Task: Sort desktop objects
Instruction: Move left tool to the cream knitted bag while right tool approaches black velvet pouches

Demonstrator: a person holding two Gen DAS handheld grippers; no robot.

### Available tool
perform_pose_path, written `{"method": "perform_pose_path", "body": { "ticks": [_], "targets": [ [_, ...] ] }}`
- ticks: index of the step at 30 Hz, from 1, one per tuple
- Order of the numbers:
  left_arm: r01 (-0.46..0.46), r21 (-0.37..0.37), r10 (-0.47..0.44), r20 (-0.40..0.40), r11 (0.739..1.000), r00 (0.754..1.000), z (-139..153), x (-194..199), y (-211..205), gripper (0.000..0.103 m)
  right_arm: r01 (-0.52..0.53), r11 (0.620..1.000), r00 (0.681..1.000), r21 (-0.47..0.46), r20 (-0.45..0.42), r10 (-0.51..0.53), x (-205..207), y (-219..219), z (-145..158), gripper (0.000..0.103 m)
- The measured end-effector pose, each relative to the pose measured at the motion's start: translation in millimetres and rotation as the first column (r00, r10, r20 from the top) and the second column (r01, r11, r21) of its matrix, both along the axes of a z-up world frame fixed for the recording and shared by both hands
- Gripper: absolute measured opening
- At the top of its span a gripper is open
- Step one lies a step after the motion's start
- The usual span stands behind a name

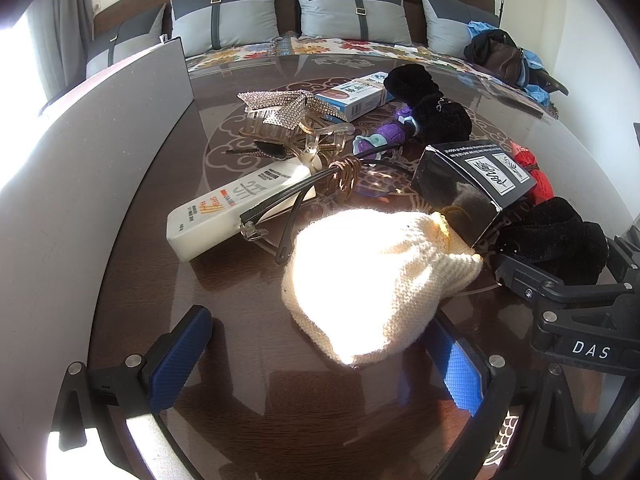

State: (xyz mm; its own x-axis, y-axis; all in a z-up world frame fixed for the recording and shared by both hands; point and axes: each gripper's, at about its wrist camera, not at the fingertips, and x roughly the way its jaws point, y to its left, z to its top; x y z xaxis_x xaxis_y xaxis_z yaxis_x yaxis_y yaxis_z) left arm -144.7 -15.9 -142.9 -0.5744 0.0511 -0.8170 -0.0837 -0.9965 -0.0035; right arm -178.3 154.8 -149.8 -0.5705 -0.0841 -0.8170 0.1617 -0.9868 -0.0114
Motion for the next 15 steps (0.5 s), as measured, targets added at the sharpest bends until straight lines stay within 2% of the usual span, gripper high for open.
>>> {"method": "perform_pose_path", "body": {
  "ticks": [15],
  "targets": [
    [0.000, 0.000, 0.000, 0.000, 1.000, 1.000, -0.3, 0.4, -0.1, 0.103, 0.000, 1.000, 1.000, 0.000, -0.001, 0.000, 1.0, 0.3, 0.8, 0.103]
  ]
}}
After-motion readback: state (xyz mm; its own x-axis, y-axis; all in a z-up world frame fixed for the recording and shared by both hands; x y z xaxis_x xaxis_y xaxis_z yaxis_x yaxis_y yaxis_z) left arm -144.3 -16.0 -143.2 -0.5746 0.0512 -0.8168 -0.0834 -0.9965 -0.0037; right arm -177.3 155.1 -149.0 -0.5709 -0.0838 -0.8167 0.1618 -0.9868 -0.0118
